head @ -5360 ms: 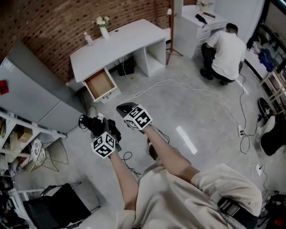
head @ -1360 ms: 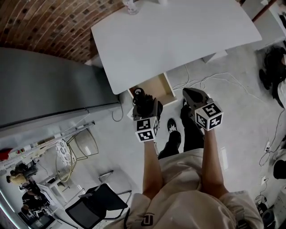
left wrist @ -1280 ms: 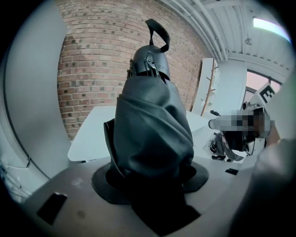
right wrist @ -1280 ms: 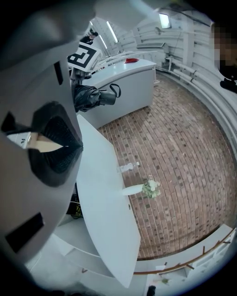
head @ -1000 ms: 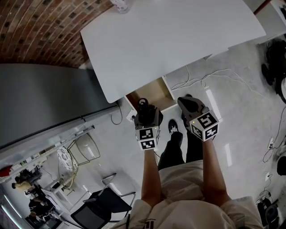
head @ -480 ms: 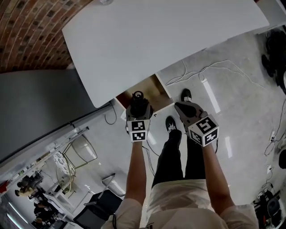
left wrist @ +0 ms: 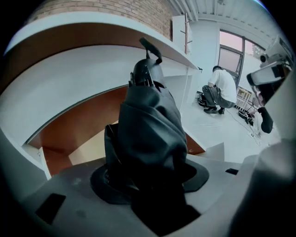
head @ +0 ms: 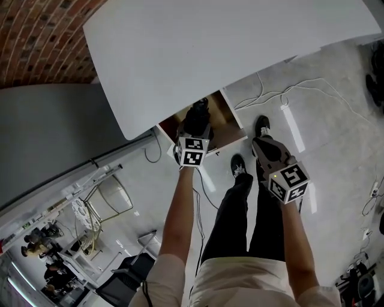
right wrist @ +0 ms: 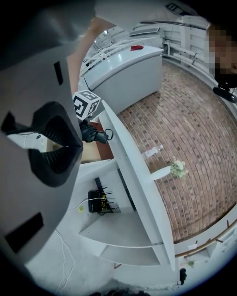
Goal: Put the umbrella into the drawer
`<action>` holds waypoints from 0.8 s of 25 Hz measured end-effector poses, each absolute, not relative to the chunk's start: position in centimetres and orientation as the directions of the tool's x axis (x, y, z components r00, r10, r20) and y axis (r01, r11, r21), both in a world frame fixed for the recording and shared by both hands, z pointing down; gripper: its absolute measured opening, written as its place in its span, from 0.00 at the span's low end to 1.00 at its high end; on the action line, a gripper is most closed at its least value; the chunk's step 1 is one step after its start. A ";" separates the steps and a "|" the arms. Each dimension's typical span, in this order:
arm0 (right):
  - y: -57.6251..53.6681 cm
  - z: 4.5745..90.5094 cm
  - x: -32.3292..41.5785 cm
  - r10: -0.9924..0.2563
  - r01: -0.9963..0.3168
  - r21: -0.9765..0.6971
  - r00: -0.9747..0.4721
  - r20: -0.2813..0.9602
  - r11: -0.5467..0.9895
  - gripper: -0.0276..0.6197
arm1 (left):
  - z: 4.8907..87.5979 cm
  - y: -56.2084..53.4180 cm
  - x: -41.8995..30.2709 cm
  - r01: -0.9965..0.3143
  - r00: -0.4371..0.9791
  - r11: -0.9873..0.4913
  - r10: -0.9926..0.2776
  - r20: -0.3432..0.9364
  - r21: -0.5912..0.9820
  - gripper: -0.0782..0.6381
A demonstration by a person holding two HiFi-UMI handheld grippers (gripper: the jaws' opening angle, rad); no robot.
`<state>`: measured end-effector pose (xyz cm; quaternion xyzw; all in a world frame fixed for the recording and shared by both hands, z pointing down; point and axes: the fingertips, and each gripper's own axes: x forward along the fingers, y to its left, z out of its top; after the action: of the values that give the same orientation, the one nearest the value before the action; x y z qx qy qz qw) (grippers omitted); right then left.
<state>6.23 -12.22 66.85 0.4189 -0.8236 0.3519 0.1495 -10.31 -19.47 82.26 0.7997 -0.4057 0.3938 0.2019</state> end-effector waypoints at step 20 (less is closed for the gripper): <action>-10.8 70.5 4.9 -0.590 -0.817 -0.422 -0.576 0.566 0.393 0.15 | 90.6 -22.6 -9.3 -0.750 0.323 -0.661 -0.415 0.851 -0.038 0.44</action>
<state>4.85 -10.75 70.50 0.4299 -0.8180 0.3446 0.1649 -9.33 -22.64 90.60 0.7918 -0.3678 0.4510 0.1855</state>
